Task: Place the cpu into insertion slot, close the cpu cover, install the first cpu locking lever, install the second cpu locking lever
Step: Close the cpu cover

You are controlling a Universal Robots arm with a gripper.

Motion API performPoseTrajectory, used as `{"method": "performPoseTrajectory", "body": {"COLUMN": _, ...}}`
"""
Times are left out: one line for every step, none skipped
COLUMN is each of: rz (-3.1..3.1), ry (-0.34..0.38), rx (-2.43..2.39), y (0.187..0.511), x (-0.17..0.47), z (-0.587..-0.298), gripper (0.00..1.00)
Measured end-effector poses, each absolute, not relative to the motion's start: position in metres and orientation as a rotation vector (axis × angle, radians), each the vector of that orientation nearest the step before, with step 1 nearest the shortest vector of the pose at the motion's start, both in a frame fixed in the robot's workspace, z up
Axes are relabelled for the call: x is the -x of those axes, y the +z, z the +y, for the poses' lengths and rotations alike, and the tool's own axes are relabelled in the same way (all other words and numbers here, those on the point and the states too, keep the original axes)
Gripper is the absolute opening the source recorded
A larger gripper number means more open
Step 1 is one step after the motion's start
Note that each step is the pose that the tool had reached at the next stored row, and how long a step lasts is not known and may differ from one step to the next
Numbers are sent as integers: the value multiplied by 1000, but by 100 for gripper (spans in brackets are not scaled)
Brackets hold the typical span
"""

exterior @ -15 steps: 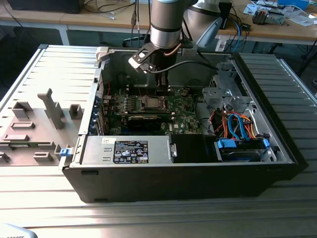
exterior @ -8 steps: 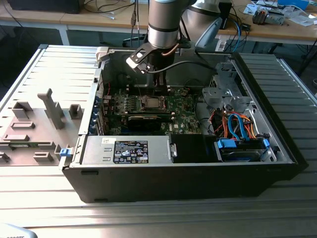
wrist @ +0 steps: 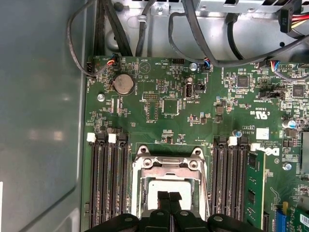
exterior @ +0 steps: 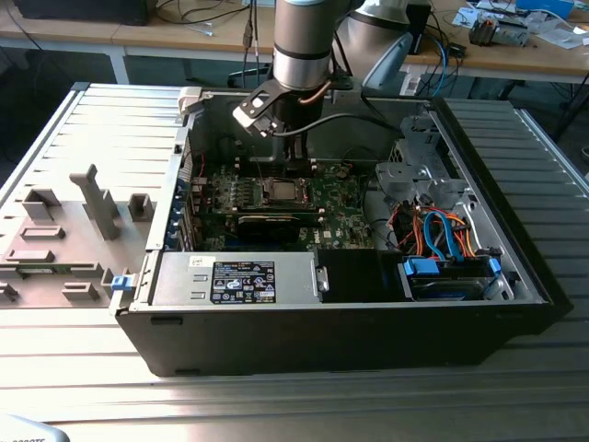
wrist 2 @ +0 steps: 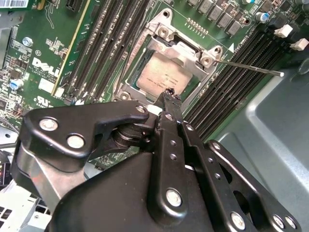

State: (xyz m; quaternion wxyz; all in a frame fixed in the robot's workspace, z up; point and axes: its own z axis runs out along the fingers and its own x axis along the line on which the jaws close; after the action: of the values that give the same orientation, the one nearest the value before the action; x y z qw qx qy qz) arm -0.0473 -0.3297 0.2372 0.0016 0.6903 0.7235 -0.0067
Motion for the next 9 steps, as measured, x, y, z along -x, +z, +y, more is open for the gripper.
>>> {"method": "performPoseTrajectory", "body": {"rz": 2271, "ry": -21, "rx": -2167, "y": 237, "x": 48, "z": -330, "gripper": 11}}
{"method": "performPoseTrajectory", "body": {"rz": 2271, "ry": -21, "rx": -2166, "y": 237, "x": 48, "z": -330, "gripper": 11}}
{"method": "performPoseTrajectory", "body": {"rz": 2271, "ry": -21, "rx": -2166, "y": 236, "x": 48, "z": -330, "gripper": 11}}
{"method": "performPoseTrajectory", "body": {"rz": 2271, "ry": -21, "rx": -2167, "y": 236, "x": 49, "z": -330, "gripper": 11}}
{"method": "performPoseTrajectory", "body": {"rz": 2271, "ry": -21, "rx": -2166, "y": 235, "x": 50, "z": -330, "gripper": 11}}
{"method": "performPoseTrajectory", "body": {"rz": 2271, "ry": -21, "rx": -2166, "y": 235, "x": 51, "z": -330, "gripper": 11}}
{"method": "performPoseTrajectory", "body": {"rz": 2271, "ry": -21, "rx": -2166, "y": 234, "x": 52, "z": -330, "gripper": 11}}
{"method": "performPoseTrajectory", "body": {"rz": 2271, "ry": -21, "rx": -2167, "y": 234, "x": 53, "z": -330, "gripper": 11}}
{"method": "performPoseTrajectory", "body": {"rz": 2271, "ry": -21, "rx": -2167, "y": 234, "x": 53, "z": -330, "gripper": 11}}
